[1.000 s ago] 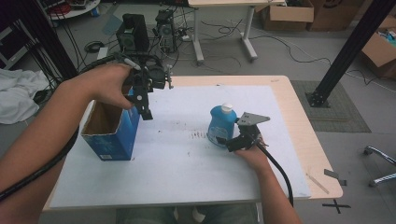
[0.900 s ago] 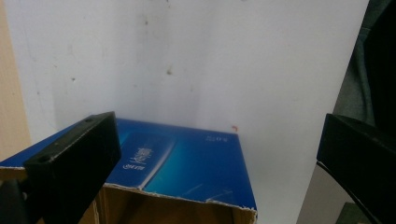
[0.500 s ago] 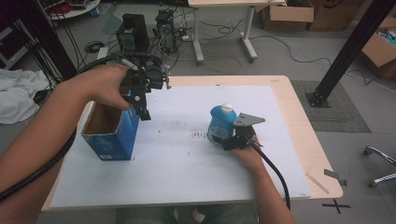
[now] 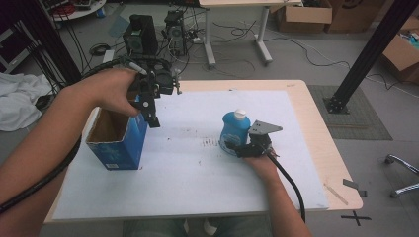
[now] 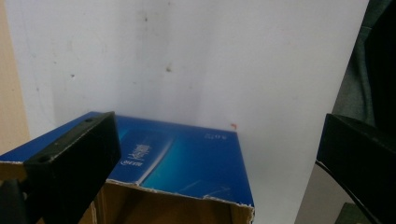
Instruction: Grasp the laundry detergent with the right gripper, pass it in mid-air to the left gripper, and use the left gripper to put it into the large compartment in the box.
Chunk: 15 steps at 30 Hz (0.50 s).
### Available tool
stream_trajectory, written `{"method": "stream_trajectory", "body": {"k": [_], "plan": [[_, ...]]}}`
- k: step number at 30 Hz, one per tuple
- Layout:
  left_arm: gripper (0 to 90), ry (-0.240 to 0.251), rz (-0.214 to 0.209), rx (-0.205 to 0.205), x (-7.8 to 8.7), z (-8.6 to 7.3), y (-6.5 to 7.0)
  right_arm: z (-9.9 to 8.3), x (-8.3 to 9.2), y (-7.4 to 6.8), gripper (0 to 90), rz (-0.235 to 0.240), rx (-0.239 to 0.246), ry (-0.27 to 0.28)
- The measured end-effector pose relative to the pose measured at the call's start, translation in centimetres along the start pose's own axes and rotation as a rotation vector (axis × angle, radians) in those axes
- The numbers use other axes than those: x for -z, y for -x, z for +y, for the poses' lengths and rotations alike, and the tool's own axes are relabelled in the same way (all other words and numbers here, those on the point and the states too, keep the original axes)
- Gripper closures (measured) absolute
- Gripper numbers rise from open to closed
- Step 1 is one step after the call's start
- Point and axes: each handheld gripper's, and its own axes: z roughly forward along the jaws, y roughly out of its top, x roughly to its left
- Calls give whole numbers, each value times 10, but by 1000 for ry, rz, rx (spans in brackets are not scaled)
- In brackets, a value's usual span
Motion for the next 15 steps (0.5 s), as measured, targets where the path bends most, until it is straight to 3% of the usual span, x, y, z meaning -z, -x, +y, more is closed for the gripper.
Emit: {"method": "stream_trajectory", "body": {"k": [15], "plan": [[1,-1,-9,-2,-4,2,1,0,0,-2,305,15,10,1]]}}
